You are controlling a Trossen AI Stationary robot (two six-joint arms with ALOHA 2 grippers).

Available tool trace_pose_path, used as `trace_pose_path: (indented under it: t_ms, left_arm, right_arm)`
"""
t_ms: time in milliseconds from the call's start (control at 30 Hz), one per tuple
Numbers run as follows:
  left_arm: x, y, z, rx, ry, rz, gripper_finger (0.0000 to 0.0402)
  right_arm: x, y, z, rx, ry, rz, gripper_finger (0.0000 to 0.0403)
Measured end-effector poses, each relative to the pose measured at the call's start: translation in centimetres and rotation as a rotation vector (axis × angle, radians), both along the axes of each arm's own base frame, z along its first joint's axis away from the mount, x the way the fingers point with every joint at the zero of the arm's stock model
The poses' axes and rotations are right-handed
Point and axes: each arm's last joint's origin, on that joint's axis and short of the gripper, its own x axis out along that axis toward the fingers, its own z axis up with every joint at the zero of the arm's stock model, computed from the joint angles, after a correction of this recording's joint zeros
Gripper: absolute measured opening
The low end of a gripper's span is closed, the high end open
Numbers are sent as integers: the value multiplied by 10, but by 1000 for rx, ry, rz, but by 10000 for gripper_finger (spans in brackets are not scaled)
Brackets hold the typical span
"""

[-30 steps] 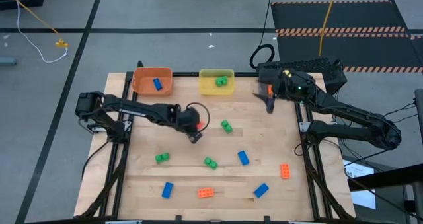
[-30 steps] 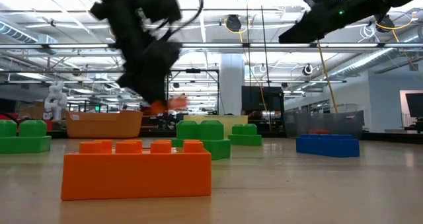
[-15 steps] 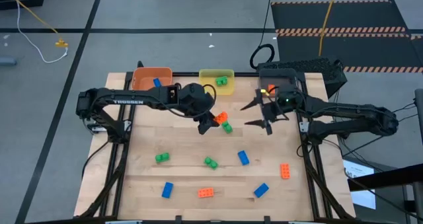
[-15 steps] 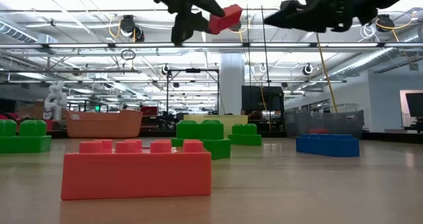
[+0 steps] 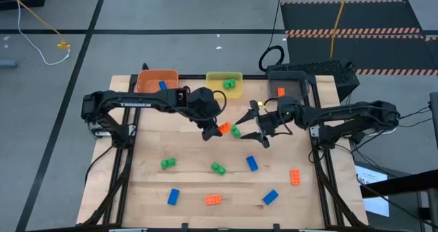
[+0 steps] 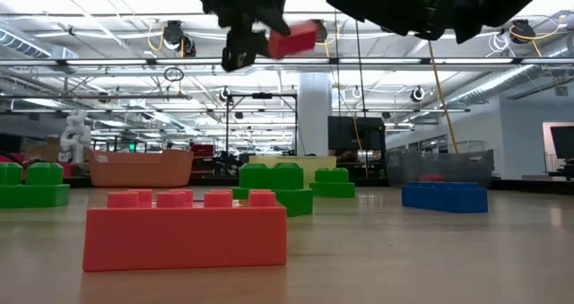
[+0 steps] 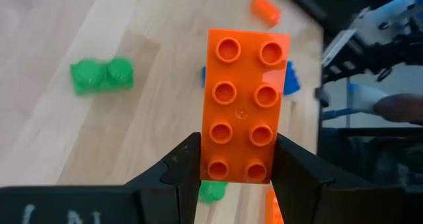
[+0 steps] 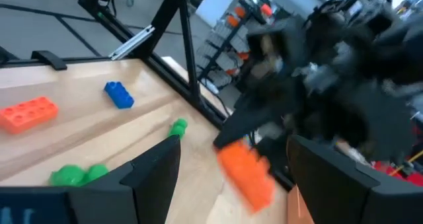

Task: Sort & place blocks by color
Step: Put the orange game piece into the black bin

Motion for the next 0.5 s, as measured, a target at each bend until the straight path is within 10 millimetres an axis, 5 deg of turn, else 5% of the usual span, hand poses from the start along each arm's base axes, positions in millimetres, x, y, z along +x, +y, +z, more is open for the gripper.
trace_pose_path:
  t_ms: [233,500]
  left_arm:
    - [18,1,-22,-55,6,-45,149]
    - [19,4,-21,-56,-16,-47,149]
  right_arm:
    - [12,-3,-15,-2,28,-48,267]
    - [18,-4,-25,-4,62,-48,267]
